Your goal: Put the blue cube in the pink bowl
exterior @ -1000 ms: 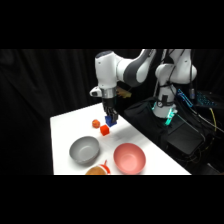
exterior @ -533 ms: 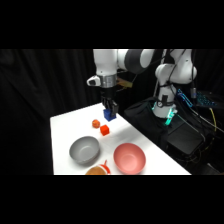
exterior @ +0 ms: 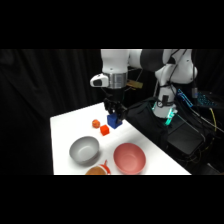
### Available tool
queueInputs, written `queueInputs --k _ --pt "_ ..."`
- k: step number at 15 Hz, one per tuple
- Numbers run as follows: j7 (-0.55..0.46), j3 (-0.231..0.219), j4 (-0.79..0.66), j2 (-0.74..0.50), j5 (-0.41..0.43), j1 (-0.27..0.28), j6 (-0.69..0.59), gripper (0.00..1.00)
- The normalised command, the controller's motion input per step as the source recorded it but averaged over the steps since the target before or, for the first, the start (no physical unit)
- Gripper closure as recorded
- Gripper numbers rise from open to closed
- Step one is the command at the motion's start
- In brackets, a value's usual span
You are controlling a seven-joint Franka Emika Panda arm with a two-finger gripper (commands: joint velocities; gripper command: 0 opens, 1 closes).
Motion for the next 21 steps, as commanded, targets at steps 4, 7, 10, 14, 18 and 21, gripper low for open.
queueInputs --k 4,7,10,14,18,21 --pt "0.02 0.092 0.2 0.13 -0.071 0.11 -0.02 0.77" --pt "-0.04 0.061 0.12 0.18 -0.075 0.077 0.18 0.77" --pt "-0.16 0.036 0.07 0.26 0.008 0.034 0.31 0.77" --pt "-0.21 0.024 0.01 0.24 0.037 -0.001 0.31 0.77" --pt "-0.22 0.031 -0.03 0.18 0.069 -0.038 0.27 0.77" --pt "-0.23 0.039 -0.02 0.16 0.088 -0.074 0.25 0.77"
